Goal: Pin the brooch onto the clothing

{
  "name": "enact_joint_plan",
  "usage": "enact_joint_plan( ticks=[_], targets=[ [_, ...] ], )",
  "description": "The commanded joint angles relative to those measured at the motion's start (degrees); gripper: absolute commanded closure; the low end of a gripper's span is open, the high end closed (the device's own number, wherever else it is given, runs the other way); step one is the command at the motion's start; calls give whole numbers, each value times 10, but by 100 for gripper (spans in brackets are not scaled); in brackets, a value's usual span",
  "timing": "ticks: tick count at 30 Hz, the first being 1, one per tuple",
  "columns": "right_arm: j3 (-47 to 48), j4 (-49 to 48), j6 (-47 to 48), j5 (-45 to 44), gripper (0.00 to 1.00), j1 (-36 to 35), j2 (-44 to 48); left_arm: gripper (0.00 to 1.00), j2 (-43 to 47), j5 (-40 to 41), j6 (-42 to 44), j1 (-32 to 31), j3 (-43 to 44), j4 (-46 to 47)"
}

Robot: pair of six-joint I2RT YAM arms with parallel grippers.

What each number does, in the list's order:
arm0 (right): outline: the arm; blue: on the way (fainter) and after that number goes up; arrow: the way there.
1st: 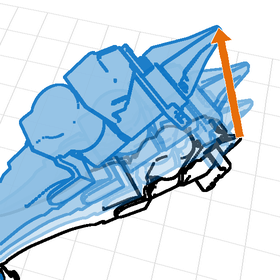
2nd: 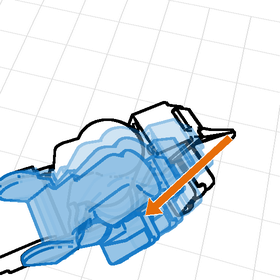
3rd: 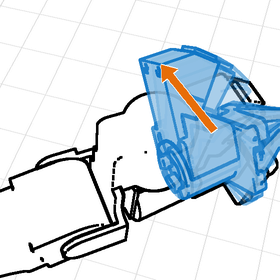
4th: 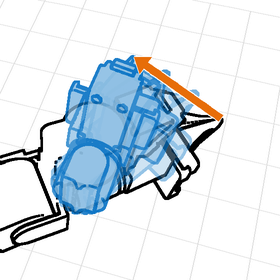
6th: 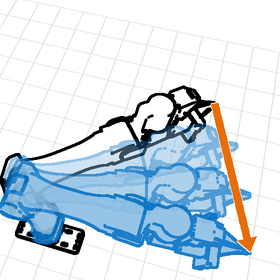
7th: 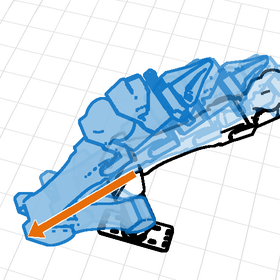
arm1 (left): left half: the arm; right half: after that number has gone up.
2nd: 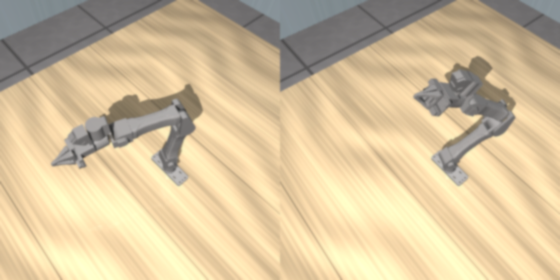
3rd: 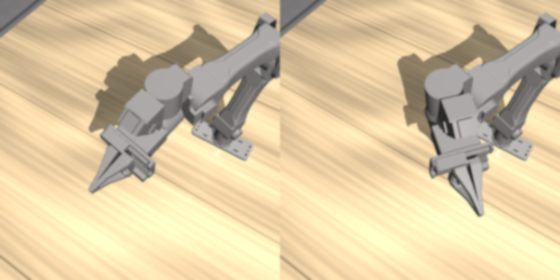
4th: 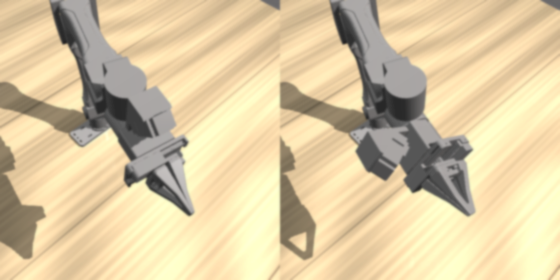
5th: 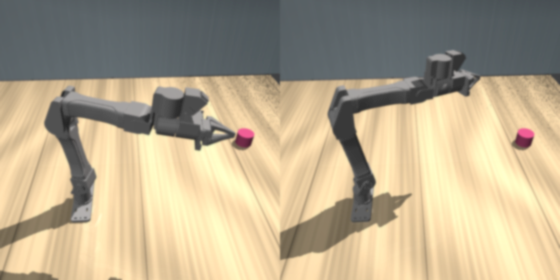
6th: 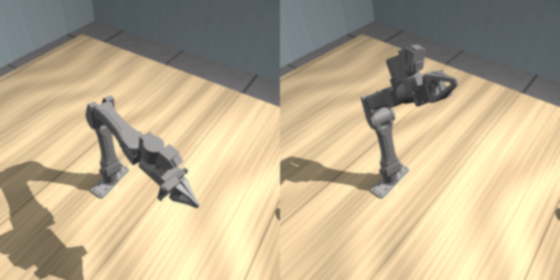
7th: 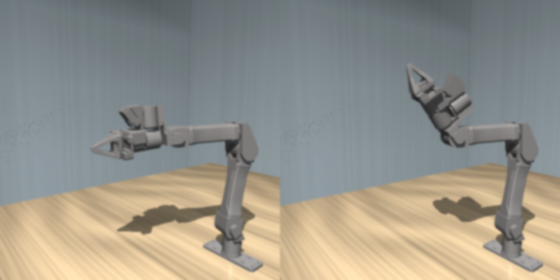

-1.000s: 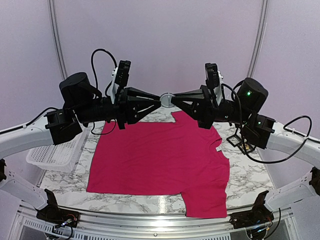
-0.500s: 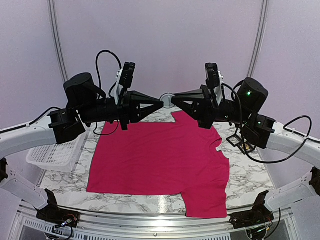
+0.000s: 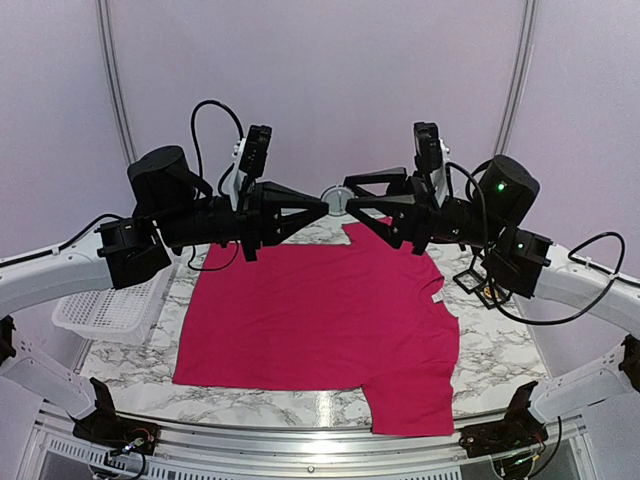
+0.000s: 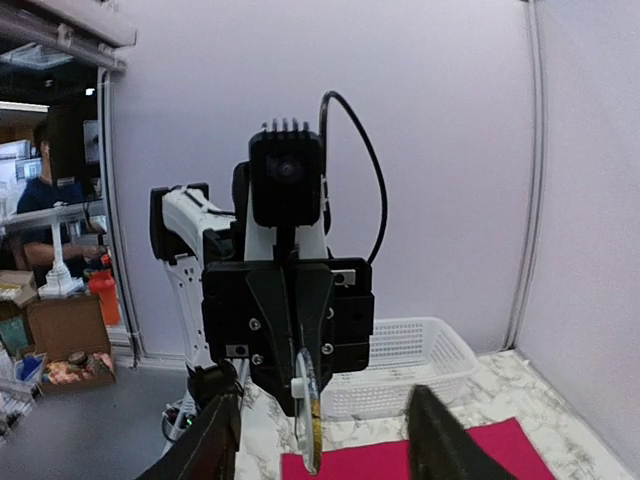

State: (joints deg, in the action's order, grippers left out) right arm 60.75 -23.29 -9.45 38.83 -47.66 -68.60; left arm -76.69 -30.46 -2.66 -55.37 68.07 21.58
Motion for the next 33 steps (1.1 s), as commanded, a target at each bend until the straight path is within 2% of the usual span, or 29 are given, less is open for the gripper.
enact_joint_plan(
  ticks=[1,2,4,7,11,20,23,26,33],
  targets=[
    [-5,-19,-30,-6,24,0,1,100,12,8,17,-7,1,9],
    [-3,-15,-30,-13,12,-2,-1,100,12,9,18,-8,1,9],
    [-5,-20,-30,-14,11,-3,-3,100,13,11,19,-10,1,9],
    [-3,-27,-32,-1,19,-6,-7,100,12,13,20,-11,0,9],
    [7,-10,-30,-7,38,-6,-15,100,10,13,21,-13,3,9],
    [-5,0,-34,-23,68,-7,-3,100,12,11,24,-17,3,9],
    [-6,1,-36,-28,82,-6,-2,100,12,9,23,-19,3,9],
    [-3,10,-32,-32,89,-7,-3,100,12,4,36,-20,1,9],
    [22,54,-25,-37,91,-6,-20,100,9,-9,92,-29,2,-13]
  ],
)
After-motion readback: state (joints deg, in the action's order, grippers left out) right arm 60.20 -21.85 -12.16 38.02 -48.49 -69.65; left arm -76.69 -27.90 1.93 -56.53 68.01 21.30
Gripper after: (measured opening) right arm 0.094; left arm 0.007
